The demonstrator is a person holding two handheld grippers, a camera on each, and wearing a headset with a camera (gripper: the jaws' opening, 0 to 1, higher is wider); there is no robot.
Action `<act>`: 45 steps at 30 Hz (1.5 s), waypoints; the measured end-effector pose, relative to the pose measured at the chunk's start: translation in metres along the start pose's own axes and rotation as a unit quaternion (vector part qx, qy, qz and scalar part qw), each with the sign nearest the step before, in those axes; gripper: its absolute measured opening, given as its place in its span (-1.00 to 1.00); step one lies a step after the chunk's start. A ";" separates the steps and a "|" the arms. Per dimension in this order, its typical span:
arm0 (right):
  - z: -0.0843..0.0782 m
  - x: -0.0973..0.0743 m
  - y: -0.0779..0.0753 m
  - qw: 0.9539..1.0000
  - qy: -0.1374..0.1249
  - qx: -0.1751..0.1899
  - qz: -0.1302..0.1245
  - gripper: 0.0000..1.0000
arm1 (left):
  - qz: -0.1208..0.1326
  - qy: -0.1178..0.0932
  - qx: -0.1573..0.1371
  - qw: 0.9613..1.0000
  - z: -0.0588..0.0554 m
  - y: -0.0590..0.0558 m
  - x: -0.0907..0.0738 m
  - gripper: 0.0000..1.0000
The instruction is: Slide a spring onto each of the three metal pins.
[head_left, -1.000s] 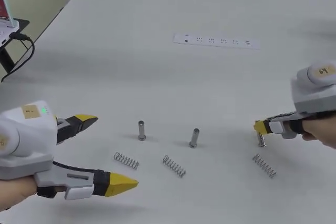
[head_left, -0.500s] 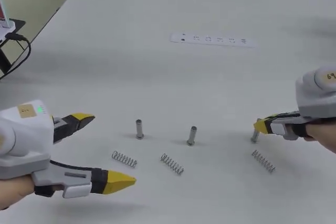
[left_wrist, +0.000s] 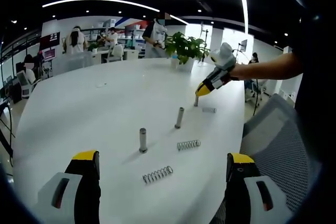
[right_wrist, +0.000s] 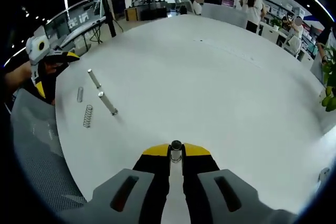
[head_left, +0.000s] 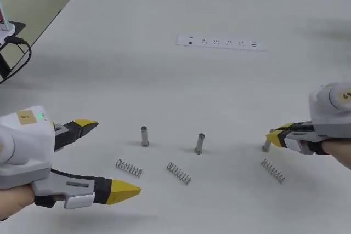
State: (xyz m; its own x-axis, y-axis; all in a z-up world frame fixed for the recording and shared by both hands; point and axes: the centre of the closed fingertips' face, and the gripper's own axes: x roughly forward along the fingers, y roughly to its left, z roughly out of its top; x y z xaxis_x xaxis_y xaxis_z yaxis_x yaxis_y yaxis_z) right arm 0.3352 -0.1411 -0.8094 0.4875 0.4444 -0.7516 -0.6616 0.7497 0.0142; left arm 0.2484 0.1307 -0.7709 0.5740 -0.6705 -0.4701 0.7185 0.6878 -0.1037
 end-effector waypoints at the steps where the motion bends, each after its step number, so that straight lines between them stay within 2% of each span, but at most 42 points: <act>1: -0.001 0.000 0.000 1.000 0.000 -0.003 0.000 -0.89 | 0.000 0.000 0.000 1.000 0.000 0.000 0.000 0.96; 19: -0.005 -0.002 0.002 1.000 0.012 -0.027 0.005 -0.88 | -0.002 -0.002 0.001 1.000 0.001 -0.002 0.000 0.96; 35: -0.004 -0.004 0.003 0.999 0.007 -0.033 0.002 -0.62 | -0.001 -0.006 -0.001 1.000 0.002 0.000 0.000 0.96; 45: -0.003 -0.007 0.006 0.999 -0.005 -0.034 0.001 -0.32 | -0.002 -0.005 0.001 1.000 0.003 0.000 0.001 0.96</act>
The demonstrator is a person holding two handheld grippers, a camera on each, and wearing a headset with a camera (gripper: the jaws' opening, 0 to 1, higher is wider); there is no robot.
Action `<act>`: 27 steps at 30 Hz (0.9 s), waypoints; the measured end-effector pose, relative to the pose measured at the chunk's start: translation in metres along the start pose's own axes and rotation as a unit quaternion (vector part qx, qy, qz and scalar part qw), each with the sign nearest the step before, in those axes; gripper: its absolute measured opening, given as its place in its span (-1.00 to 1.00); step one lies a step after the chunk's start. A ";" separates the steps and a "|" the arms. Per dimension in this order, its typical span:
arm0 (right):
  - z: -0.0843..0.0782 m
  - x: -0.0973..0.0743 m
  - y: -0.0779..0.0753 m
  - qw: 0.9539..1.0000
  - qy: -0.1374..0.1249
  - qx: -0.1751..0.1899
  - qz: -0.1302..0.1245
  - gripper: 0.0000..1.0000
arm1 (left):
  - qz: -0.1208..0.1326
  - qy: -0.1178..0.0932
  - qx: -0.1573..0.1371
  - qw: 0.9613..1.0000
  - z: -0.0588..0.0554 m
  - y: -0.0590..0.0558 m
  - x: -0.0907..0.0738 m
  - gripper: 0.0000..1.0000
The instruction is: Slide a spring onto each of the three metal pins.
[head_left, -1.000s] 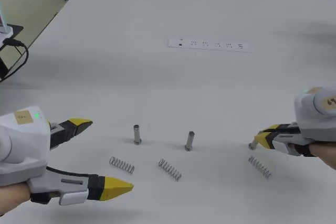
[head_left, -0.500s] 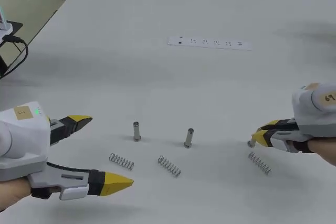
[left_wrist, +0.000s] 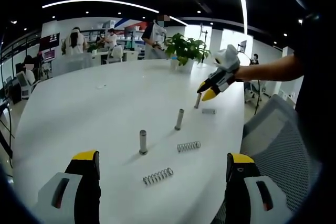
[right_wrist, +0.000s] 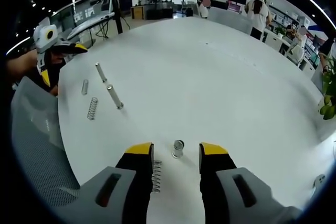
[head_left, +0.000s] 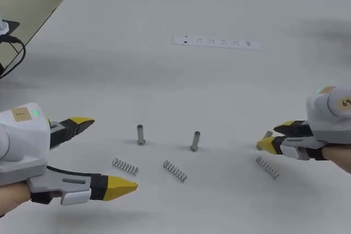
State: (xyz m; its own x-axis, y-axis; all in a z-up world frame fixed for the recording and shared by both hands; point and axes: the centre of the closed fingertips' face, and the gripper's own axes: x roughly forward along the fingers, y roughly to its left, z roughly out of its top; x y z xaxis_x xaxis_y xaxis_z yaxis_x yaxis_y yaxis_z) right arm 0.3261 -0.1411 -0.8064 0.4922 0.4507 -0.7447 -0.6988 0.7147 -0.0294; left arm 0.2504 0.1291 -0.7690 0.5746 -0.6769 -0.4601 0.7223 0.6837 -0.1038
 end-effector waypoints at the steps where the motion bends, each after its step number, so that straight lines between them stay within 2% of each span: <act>1: 0.000 0.000 0.001 1.000 0.001 -0.001 0.000 -0.30 | 0.000 0.000 0.000 1.000 0.000 0.000 0.000 0.96; 11: -0.001 -0.006 0.007 1.000 -0.010 0.001 0.009 -0.22 | 0.002 0.001 -0.003 1.000 -0.002 0.002 0.000 0.96; 20: -0.002 -0.014 0.008 1.000 -0.021 -0.008 0.006 -0.14 | -0.002 0.003 0.001 1.000 0.000 0.001 0.003 0.96; 27: -0.006 -0.018 0.007 0.999 -0.029 0.013 0.005 -0.10 | -0.003 0.002 0.005 1.000 0.005 0.003 0.004 0.96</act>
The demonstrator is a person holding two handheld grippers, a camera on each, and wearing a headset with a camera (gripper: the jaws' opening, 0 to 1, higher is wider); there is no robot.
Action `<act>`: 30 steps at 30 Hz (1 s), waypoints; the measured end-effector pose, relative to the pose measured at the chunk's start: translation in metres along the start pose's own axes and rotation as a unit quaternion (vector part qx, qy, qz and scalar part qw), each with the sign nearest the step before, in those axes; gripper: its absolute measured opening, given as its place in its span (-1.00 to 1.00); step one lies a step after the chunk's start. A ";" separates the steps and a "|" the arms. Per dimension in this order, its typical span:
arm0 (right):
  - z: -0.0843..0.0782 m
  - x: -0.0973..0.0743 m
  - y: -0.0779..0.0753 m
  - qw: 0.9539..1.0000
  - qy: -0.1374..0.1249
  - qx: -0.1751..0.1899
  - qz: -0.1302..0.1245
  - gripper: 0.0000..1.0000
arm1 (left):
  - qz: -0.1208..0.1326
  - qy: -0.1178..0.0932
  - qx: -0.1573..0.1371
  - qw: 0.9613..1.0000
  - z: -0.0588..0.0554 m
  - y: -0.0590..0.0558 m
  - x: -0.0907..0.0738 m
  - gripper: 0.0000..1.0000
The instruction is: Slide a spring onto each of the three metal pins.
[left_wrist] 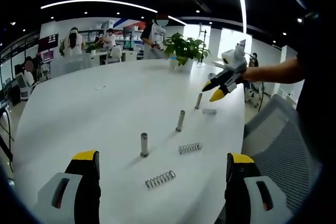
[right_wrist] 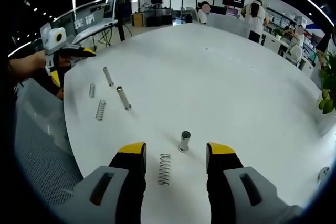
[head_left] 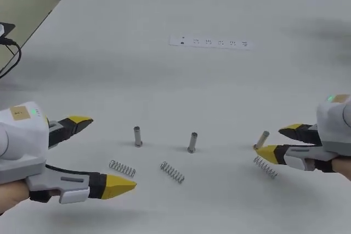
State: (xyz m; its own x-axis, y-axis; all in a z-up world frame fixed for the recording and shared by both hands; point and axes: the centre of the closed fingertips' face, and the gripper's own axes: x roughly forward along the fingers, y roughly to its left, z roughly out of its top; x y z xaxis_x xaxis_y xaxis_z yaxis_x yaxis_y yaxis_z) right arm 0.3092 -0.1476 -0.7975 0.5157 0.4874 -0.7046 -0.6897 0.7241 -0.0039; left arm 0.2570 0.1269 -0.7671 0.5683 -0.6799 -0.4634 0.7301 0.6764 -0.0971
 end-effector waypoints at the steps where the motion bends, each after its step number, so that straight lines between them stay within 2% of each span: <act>1: -0.001 -0.001 0.000 1.000 0.000 -0.001 -0.001 -0.10 | 0.000 0.001 0.001 1.000 0.000 0.000 0.000 0.96; 10: -0.006 -0.010 0.001 1.000 0.000 -0.001 -0.004 -0.10 | 0.005 -0.004 -0.002 1.000 0.003 0.006 -0.002 0.96; 17: -0.014 -0.008 0.006 1.000 0.011 -0.004 0.004 -0.16 | 0.007 -0.003 -0.002 1.000 0.002 0.006 -0.003 0.96; 25: -0.021 -0.002 0.014 0.999 0.027 -0.019 0.011 -0.23 | 0.007 -0.003 -0.002 1.000 0.000 0.005 -0.004 0.96; 30: -0.036 0.002 0.015 0.998 0.051 -0.017 0.018 -0.33 | 0.010 -0.003 -0.004 1.000 -0.002 0.006 -0.006 0.96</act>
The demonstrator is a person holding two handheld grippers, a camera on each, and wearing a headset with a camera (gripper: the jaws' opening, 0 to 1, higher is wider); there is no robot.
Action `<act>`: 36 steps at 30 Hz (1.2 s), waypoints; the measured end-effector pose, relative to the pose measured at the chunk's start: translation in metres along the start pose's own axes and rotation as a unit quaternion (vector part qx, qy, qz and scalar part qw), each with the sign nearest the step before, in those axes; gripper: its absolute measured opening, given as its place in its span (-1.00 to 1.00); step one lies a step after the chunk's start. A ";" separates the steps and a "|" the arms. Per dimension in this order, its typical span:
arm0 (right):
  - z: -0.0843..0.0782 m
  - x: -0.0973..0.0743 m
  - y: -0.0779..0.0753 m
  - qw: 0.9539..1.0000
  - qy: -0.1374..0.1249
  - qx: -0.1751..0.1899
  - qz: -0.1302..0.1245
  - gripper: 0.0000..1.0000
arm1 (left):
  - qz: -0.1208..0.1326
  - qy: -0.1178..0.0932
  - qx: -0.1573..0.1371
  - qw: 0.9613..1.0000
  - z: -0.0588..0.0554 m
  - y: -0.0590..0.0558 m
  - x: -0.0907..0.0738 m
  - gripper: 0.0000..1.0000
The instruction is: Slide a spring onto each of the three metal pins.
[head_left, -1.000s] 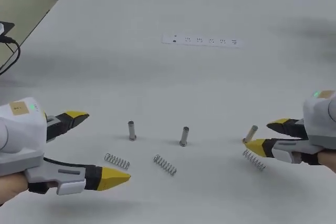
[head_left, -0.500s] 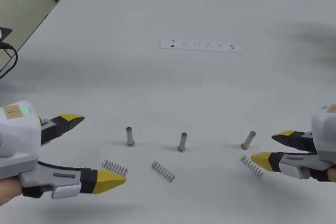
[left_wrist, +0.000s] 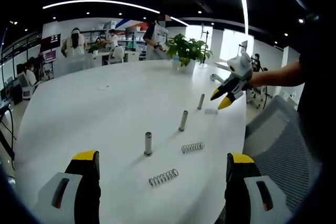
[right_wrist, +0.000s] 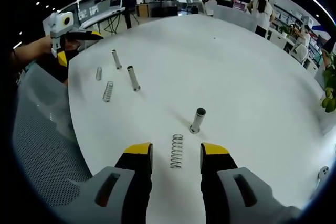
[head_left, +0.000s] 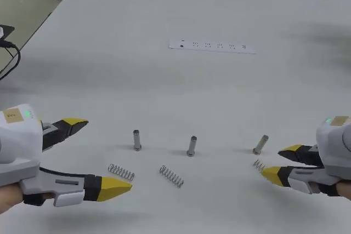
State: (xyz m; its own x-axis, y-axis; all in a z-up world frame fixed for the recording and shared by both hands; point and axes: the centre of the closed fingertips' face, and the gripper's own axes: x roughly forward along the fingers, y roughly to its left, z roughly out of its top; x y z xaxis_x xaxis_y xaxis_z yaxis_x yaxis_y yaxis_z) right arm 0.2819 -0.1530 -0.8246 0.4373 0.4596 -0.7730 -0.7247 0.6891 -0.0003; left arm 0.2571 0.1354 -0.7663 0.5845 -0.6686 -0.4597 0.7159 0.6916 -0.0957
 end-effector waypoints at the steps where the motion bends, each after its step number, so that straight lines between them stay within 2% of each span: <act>1: -0.003 0.002 -0.001 1.000 0.005 0.001 0.000 -0.35 | 0.000 0.000 0.000 1.000 0.000 0.000 0.000 0.96; 4: -0.010 0.006 0.001 1.000 0.017 -0.002 0.005 -0.40 | 0.001 0.002 -0.001 1.000 -0.002 0.000 -0.001 0.96; 16: -0.014 0.016 0.009 0.999 0.039 -0.013 0.013 -0.60 | 0.002 0.001 -0.003 1.000 -0.004 0.000 -0.001 0.96; 20: -0.021 0.018 0.007 0.998 0.053 -0.016 0.011 -0.65 | 0.003 0.000 -0.003 1.000 -0.003 0.000 -0.002 0.96; 29: -0.026 0.021 0.003 0.998 0.063 -0.015 0.006 -0.79 | 0.003 0.001 -0.004 1.000 -0.004 0.000 -0.003 0.96; 36: -0.022 0.017 0.005 0.998 0.057 -0.027 0.002 -0.84 | -0.001 0.002 0.000 1.000 -0.002 -0.003 -0.002 0.96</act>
State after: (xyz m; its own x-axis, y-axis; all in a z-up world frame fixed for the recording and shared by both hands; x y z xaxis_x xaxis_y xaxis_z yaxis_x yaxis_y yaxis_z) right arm 0.2743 -0.1543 -0.8516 0.3734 0.3931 -0.8403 -0.7551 0.6550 -0.0292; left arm 0.2525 0.1352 -0.7671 0.5812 -0.6696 -0.4624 0.7177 0.6896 -0.0965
